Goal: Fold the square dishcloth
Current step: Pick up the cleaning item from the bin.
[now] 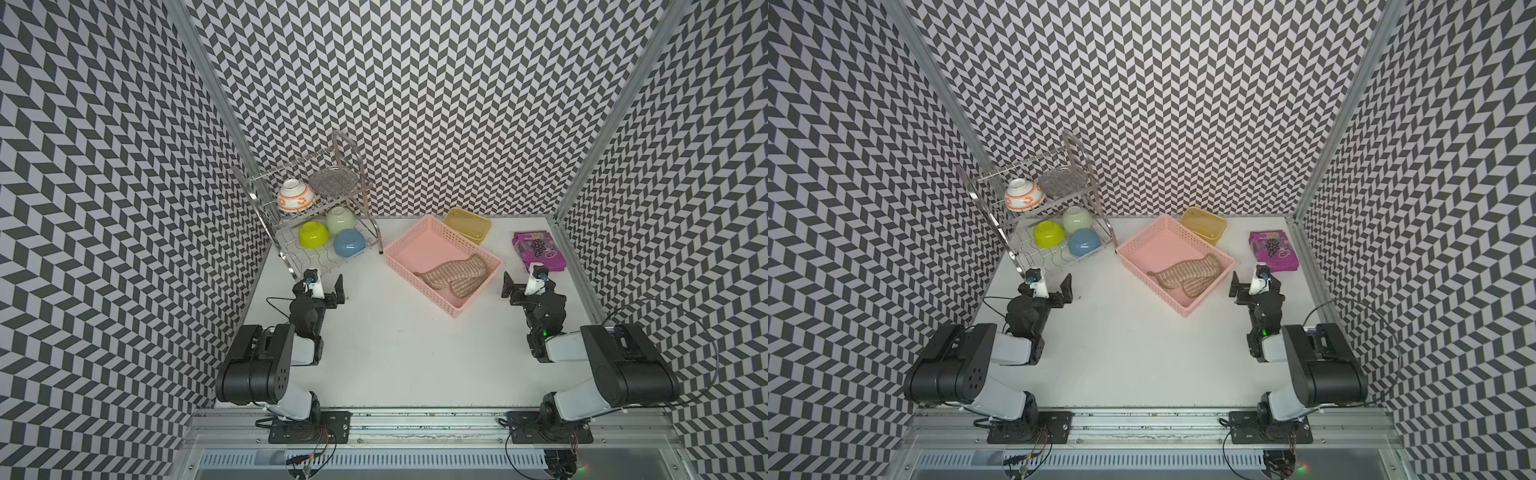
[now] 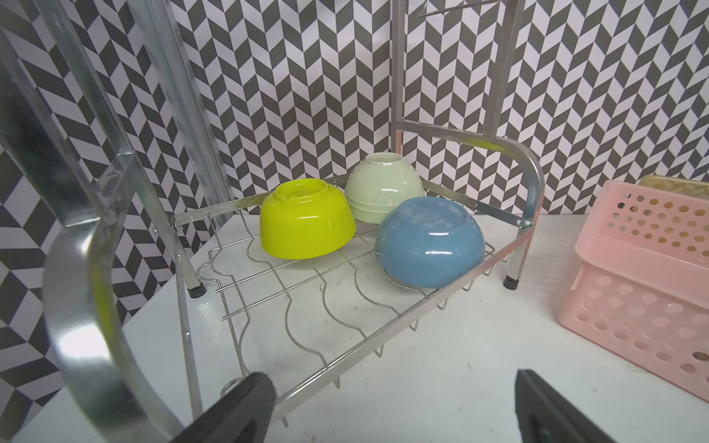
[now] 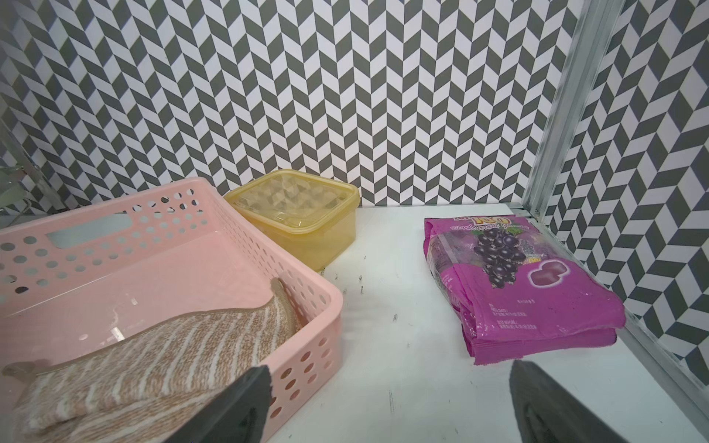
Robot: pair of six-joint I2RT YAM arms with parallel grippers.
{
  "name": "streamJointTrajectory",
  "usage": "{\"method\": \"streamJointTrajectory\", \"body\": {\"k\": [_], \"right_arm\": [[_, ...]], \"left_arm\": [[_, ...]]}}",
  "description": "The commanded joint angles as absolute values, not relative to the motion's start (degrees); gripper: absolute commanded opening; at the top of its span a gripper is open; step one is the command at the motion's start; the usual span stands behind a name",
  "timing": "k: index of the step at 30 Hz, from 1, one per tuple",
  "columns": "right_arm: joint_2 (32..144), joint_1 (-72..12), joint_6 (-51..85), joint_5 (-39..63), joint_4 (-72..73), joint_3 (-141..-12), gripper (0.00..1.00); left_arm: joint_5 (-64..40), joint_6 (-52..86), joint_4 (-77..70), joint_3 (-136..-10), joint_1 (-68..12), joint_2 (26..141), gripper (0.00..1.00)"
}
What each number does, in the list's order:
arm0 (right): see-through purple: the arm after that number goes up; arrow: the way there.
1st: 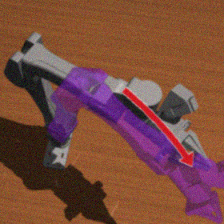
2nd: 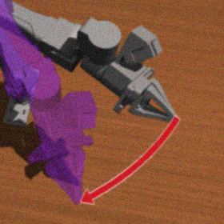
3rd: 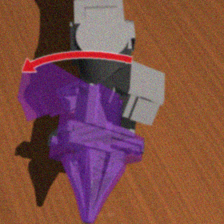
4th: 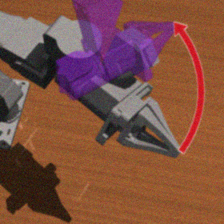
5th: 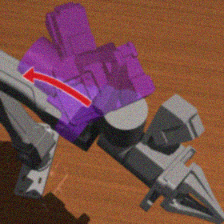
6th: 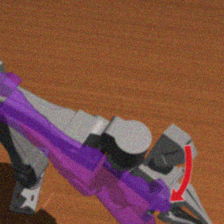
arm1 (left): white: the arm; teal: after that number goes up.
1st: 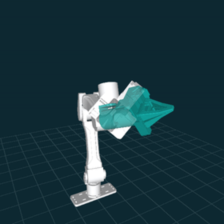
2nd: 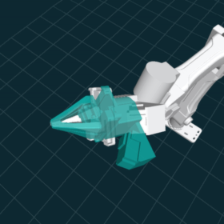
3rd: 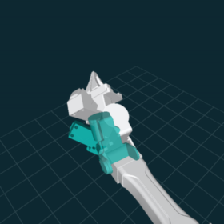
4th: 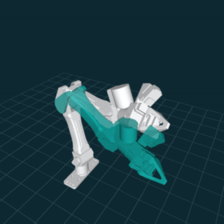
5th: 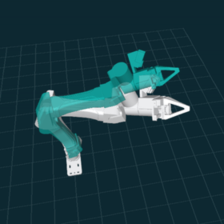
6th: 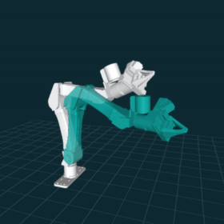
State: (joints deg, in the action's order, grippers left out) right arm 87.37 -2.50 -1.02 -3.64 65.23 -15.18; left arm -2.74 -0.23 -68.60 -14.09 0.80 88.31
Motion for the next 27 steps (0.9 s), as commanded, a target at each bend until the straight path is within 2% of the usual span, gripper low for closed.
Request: {"method": "streamJointTrajectory", "body": {"k": [1,20,27], "right_arm": [[87.9,-2.9,-0.9,-4.2,68.5,-16.1,1.0],[87.5,-2.8,0.0,-5.7,68.2,-16.4,1.0],[80.3,-2.7,2.1,-10.6,60.7,-17.5,1.0]], "left_arm": [[-3.3,-0.3,-70.2,-15.1,1.1,88.9,1.0],[-3.3,-0.3,-70.3,-15.1,1.1,88.9,1.0],[-3.0,0.0,-68.8,-15.7,1.3,88.1,1.0]]}}
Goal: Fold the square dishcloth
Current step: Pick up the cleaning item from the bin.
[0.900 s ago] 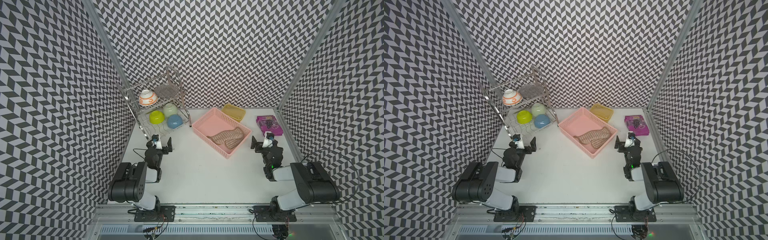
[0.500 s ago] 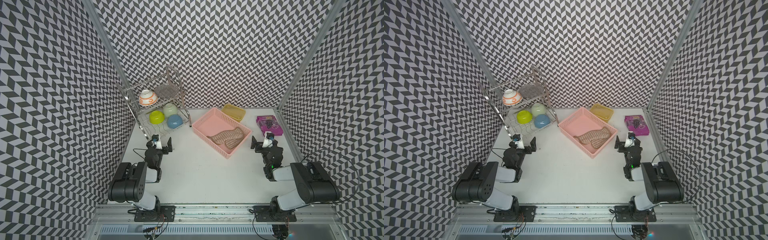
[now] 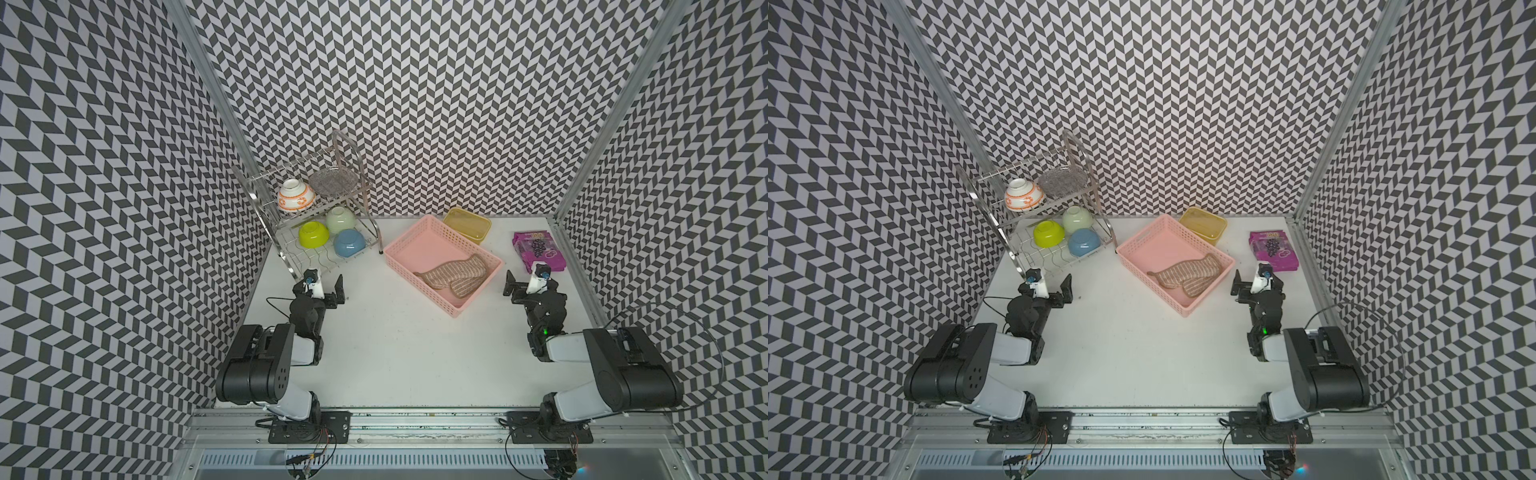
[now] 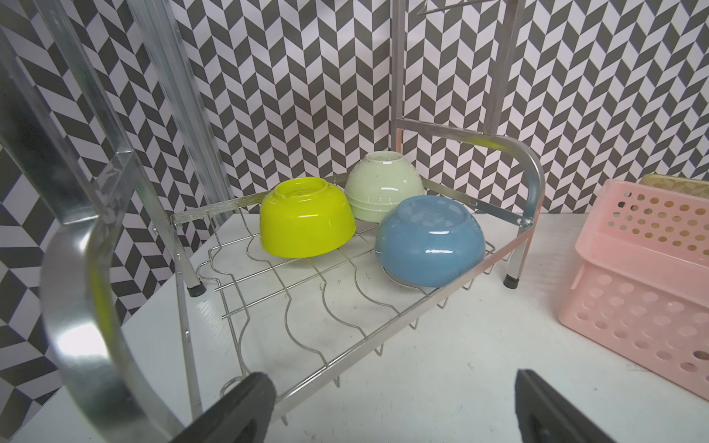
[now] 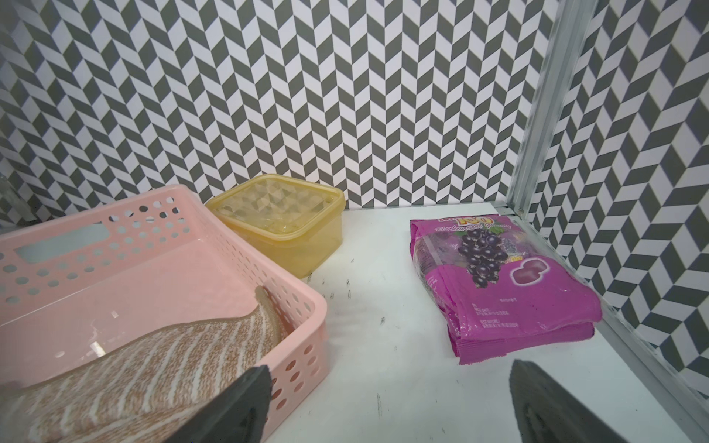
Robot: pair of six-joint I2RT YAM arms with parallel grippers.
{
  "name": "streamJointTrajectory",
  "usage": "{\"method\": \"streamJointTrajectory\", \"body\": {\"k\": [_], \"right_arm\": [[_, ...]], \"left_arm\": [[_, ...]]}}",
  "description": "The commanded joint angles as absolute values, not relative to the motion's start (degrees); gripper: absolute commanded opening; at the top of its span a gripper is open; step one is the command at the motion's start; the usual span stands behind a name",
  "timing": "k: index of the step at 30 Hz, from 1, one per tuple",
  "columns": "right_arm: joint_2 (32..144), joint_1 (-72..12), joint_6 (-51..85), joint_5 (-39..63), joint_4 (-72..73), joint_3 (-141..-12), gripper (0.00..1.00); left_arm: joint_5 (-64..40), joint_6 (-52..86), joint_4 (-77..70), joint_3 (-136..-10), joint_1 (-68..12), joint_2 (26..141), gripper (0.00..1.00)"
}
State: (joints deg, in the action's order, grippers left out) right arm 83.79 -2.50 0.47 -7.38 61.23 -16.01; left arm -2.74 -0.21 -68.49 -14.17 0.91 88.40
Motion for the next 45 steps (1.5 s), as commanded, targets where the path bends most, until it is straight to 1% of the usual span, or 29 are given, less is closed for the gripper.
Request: {"method": "streamJointTrajectory", "body": {"k": [1,5,9,14,18,21,26,29,33,39,40,41,45], "right_arm": [[78.8,-2.8,2.8,-12.1,58.8,-18.0,1.0],[74.2,-2.8,6.5,-16.7,47.7,-22.2,1.0],[72.2,-2.9,9.9,-17.6,35.9,-27.6,1.0],[71.2,-3.0,12.5,-13.2,26.1,-33.0,1.0],[73.7,-3.6,13.9,-7.7,15.8,-40.9,1.0],[76.4,-6.4,13.3,-4.9,8.5,-46.8,0.99],[82.6,-15.6,10.9,-6.6,-0.3,-56.1,0.98],[87.6,-19.5,10.6,-5.4,-4.5,-61.4,0.94],[94.4,-24.1,10.3,-6.9,-8.4,-67.0,0.92],[104.1,-25.6,13.3,-7.6,-14.0,-73.9,0.93],[105.3,-25.6,13.7,-8.0,-14.9,-75.1,0.94],[107.6,-25.6,14.2,-8.4,-16.6,-76.6,1.0],[112.4,-25.7,14.9,-9.0,-20.0,-79.3,0.98]], "left_arm": [[-2.9,0.0,-65.1,-17.2,1.3,86.9,1.0],[-2.7,0.6,-60.5,-18.0,1.3,83.3,1.0],[-1.7,2.1,-54.1,-18.9,1.2,77.9,1.0],[-1.8,5.6,-49.3,-18.6,0.9,71.2,1.0],[-2.2,8.0,-45.5,-18.3,0.0,66.3,1.0],[-2.4,7.8,-44.8,-17.3,-1.6,62.8,1.0],[-2.3,7.2,-43.7,-15.9,-3.8,58.9,1.0],[-2.2,6.9,-43.7,-15.6,-4.4,58.3,1.0],[-2.4,6.8,-43.3,-16.0,-4.6,58.8,1.0],[-2.5,6.9,-42.9,-16.7,-4.8,59.8,1.0],[-2.5,6.9,-43.0,-16.7,-4.8,59.8,1.0],[-2.5,6.8,-43.0,-16.7,-4.9,60.0,1.0],[-2.5,6.8,-42.8,-16.9,-4.9,60.2,1.0]]}}
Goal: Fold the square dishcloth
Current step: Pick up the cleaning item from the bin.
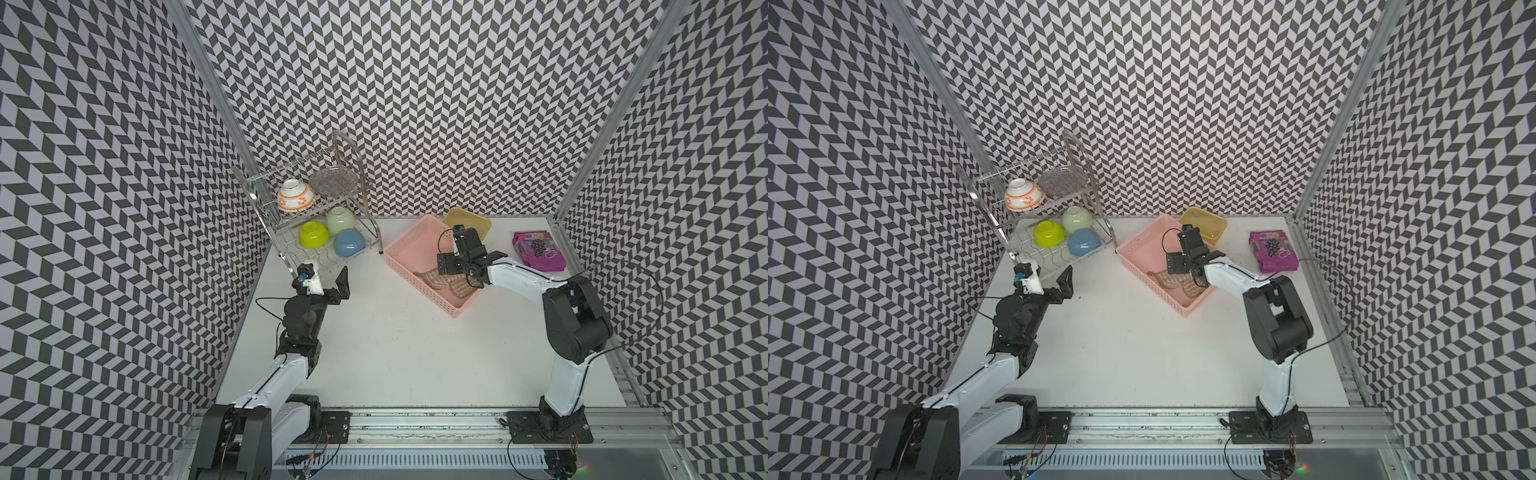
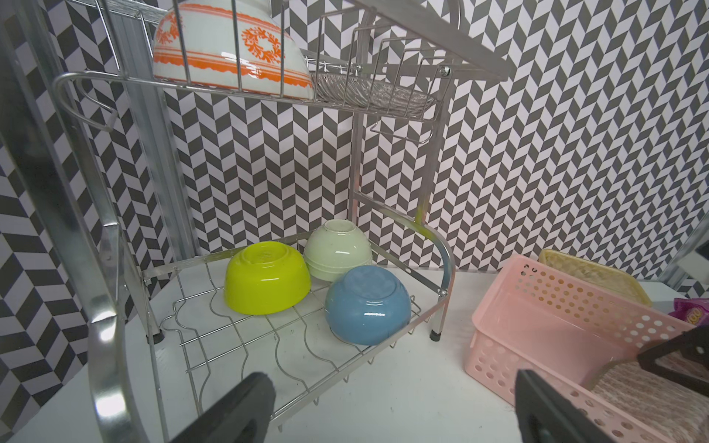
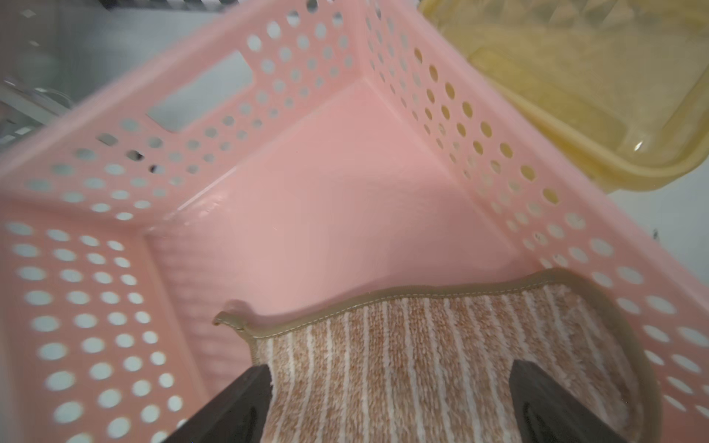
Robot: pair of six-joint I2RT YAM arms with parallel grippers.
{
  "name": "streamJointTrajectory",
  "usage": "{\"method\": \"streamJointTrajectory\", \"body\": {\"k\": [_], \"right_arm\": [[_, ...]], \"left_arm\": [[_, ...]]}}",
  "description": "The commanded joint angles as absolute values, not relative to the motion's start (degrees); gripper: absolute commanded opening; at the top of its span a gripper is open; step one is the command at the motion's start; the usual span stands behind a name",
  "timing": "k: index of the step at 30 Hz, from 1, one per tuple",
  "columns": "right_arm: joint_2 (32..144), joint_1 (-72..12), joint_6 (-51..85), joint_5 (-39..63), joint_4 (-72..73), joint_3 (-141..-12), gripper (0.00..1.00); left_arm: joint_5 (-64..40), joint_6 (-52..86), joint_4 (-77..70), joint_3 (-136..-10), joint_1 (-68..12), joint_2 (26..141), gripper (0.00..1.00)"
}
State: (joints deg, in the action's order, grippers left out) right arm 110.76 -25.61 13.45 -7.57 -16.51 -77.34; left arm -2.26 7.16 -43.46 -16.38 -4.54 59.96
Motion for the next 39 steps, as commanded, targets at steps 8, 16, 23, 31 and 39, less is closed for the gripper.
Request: {"method": "streamJointTrajectory", "body": {"k": [8,16,23,31,39], "right_arm": [[115.4,-25.7,16.0,-7.7,-19.9,-79.0,0.71],[116.7,-25.7,15.5,-5.7,-21.5,-82.5,0.24],[109.5,-25.6,13.6,-5.9,-20.9,-84.4,0.0],[98.6,-26.0,12.0,-3.1,-18.2,-83.3,0.0],[89.5,-32.6,9.5,1.0,-17.3,-82.4,0.0]], "left_arm": [[-2.0,6.7,-41.9,-17.5,-5.1,61.2,1.0],[-1.2,6.9,-42.0,-17.1,-5.1,60.1,1.0],[0.7,7.3,-41.8,-16.5,-5.1,57.7,1.0],[3.8,8.8,-38.3,-18.1,-5.1,54.4,1.0],[3.4,14.5,-32.2,-21.8,-5.1,51.1,1.0]]}}
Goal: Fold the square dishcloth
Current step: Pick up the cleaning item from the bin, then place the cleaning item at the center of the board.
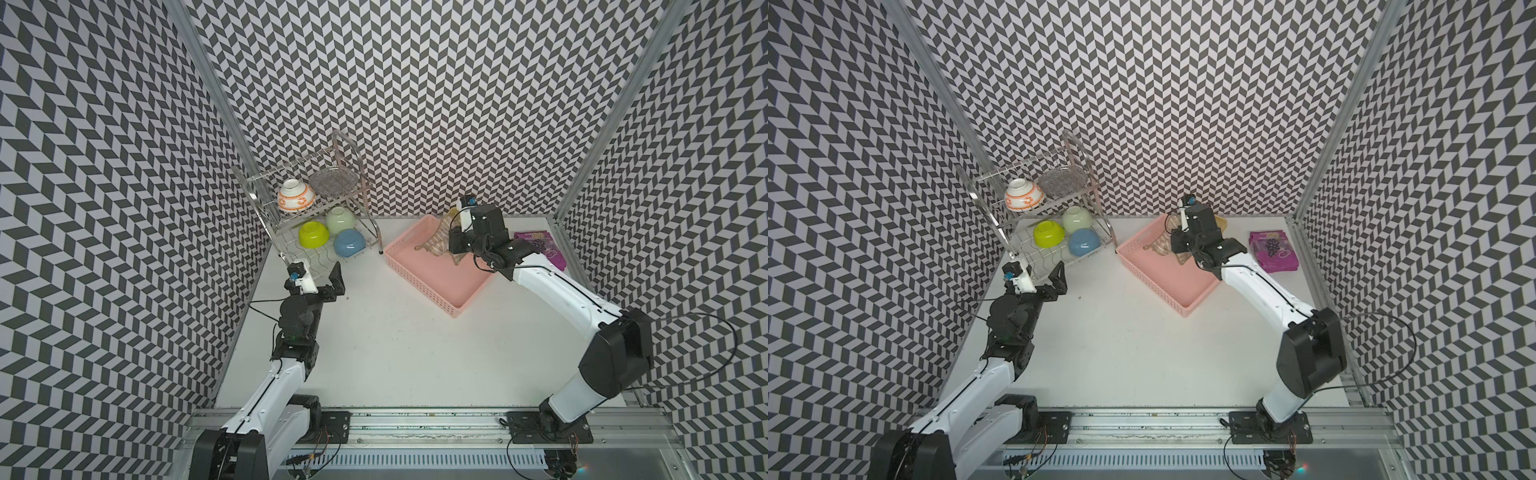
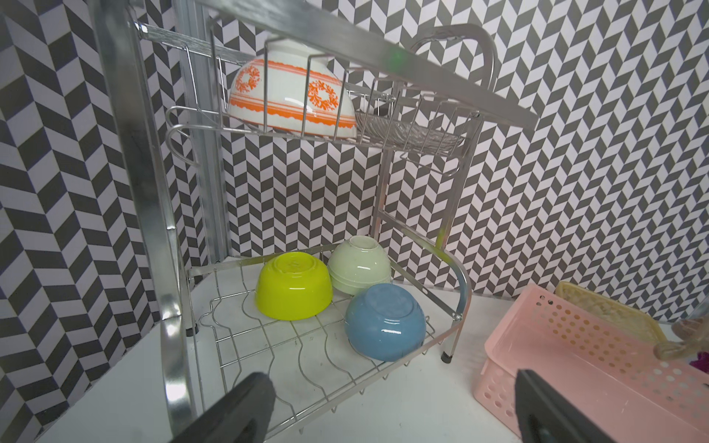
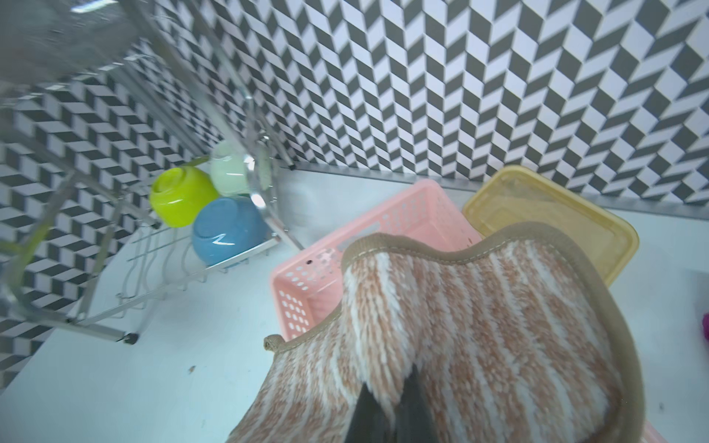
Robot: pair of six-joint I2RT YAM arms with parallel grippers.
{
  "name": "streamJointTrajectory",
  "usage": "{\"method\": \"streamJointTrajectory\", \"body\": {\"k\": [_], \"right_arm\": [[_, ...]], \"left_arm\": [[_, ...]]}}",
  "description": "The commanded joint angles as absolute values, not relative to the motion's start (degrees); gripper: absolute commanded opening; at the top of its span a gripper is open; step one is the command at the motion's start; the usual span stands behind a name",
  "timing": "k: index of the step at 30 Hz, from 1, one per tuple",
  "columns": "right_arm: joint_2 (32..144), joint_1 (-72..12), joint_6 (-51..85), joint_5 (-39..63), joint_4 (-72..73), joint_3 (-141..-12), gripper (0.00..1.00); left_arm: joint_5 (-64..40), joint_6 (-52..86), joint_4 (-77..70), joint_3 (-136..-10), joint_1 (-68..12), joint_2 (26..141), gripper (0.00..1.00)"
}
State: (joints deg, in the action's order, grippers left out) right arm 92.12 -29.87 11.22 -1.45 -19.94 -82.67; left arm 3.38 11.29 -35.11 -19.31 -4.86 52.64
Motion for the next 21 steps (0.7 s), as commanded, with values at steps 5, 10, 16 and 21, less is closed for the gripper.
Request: {"method": "streamJointTrajectory", "body": {"k": [5,10,16,21], "right_arm": [[87.2,-38.8,10.1,2.8,-18.0,-79.8,0.02],[86.6,-44.1,11.6,3.3,-18.3,-75.3,0.06],[88.3,-49.1,13.8,5.6,-14.7,-67.7,0.11],[92.4,-51.8,16.1,8.6,-11.6,-63.2,0.18]], "left_arm": [[6.1,24.3,-25.4,-25.4,-5.1,50.4,1.0],[3.8,29.3,-19.9,-27.6,-5.1,49.6,1.0],[0.4,36.5,-17.0,-24.1,-5.5,47.5,1.0],[-1.0,36.6,-12.5,-21.1,-7.3,45.7,1.0]]}}
